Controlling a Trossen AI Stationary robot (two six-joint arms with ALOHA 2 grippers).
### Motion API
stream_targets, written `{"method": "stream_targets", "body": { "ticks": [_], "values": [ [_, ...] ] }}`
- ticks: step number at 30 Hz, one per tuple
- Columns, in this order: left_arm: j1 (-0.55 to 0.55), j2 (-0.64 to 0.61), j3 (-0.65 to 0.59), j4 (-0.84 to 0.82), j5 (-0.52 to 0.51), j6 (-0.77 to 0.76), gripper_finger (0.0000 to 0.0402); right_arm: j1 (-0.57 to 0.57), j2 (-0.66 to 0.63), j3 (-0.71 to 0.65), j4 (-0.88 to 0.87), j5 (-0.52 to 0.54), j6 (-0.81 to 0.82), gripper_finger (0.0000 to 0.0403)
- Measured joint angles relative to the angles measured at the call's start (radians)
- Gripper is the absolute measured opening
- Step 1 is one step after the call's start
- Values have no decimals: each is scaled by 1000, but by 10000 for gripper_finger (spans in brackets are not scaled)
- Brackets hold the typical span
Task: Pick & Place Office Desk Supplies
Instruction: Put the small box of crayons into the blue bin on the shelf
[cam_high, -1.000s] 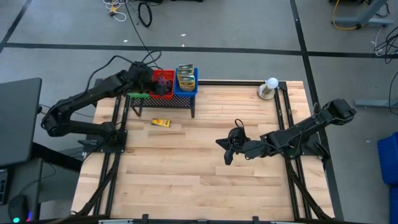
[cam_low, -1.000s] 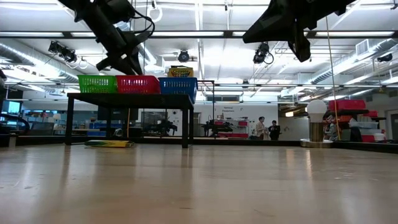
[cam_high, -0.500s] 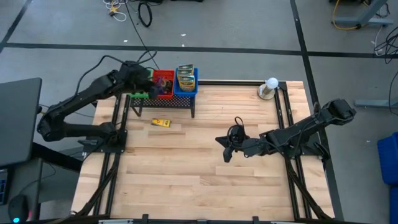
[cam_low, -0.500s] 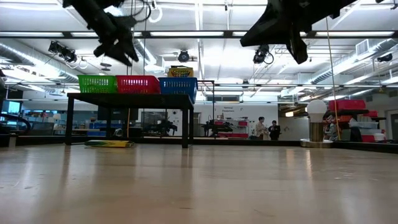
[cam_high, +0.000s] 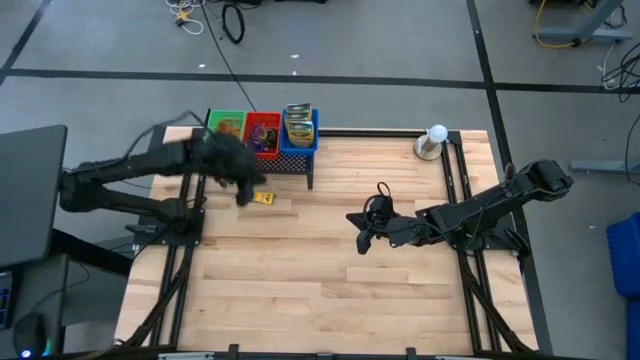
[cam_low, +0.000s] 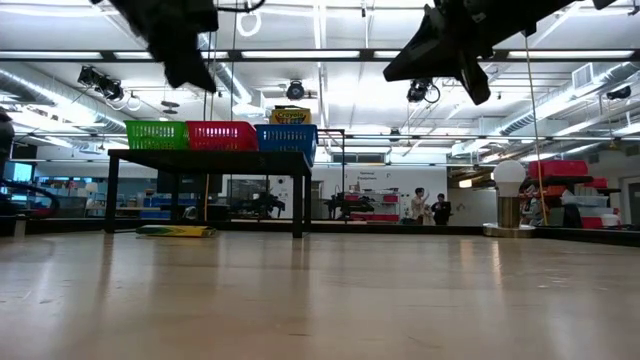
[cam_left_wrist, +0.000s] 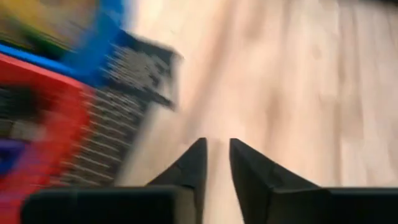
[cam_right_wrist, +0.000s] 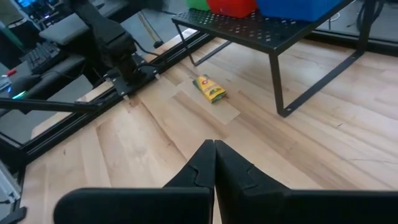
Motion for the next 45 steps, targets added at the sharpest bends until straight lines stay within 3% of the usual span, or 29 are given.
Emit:
{"method": "stream_targets", "body": {
  "ticks": [5,9,13,19,28,38,45],
  "values": [
    [-143,-8,-174,78,-43,-19,15,0,0,0,1,26,1,4],
    [-159,4,-272,129,-96,-54,9,0,0,0,2,26,1,5],
    [-159,46,-335,139,-151,-35,40,0,0,0,2,14,2,5],
    [-161,129,-395,207,-125,-27,122,0,0,0,2,1,2,5],
    [-160,243,-409,354,-239,-2,230,2,0,0,3,0,0,5],
    [-160,393,-409,397,-343,-1,244,2,0,0,2,-1,-1,5],
    [-156,429,-409,402,-312,-27,231,2,0,0,2,-4,-10,5]
  ]
}}
